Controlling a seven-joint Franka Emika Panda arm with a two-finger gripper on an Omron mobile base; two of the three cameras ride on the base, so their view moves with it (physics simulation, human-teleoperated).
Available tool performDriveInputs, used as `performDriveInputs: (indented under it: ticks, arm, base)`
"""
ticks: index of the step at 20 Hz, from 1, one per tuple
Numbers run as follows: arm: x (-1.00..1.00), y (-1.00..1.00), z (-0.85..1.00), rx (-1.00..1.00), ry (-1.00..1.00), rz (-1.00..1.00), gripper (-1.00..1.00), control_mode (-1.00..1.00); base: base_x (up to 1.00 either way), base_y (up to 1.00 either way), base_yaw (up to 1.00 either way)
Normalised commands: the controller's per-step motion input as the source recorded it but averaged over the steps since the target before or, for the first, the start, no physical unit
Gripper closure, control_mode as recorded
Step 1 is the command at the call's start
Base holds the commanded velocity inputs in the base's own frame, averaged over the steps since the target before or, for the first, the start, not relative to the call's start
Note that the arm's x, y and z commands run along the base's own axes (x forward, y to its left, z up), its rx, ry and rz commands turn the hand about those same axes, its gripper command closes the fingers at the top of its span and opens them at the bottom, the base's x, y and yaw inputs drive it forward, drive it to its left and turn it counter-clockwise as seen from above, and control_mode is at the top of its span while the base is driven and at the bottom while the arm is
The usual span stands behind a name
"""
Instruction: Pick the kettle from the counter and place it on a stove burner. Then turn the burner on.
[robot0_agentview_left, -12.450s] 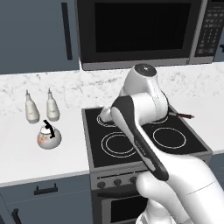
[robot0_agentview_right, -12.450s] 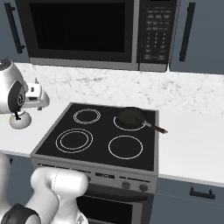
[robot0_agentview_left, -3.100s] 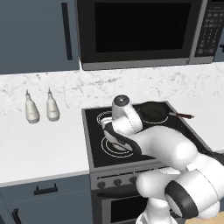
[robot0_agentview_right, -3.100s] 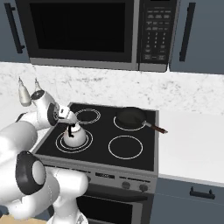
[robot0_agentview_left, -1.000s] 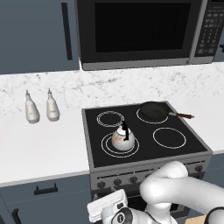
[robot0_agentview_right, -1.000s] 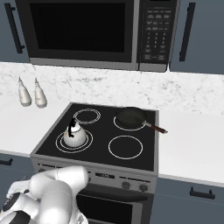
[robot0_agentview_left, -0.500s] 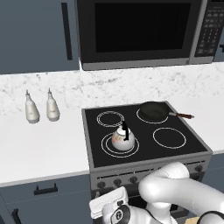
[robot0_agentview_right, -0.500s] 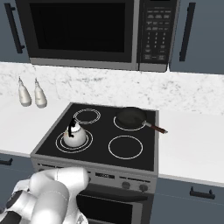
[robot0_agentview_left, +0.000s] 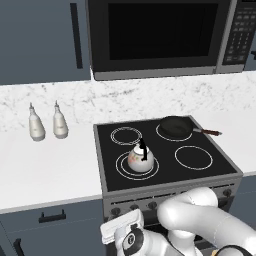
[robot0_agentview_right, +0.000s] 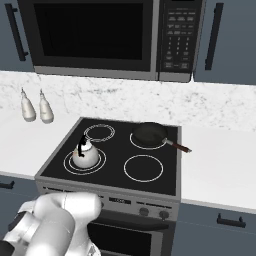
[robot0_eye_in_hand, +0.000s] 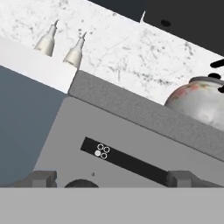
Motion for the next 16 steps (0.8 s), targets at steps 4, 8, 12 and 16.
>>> performDriveInputs:
  ticks: [4, 8, 12, 16]
  arm:
    - [0.13, 0.00, 0.00, 0.01, 0.01, -0.02, -1.00, -1.00]
    - [0.08, 0.00, -0.18, 0.00, 0.05, 0.00, -1.00, -1.00]
    - [0.02, 0.00, -0.37, 0.00, 0.05, 0.00, -1.00, -1.00]
    - [0.08, 0.00, -0.20, 0.00, 0.00, 0.00, -1.00, -1.00]
  base:
    - [0.00, 0.00, 0.00]
    - [0.00, 0.00, 0.00]
    - [0.00, 0.00, 0.00]
    - [0.00, 0.00, 0.00]
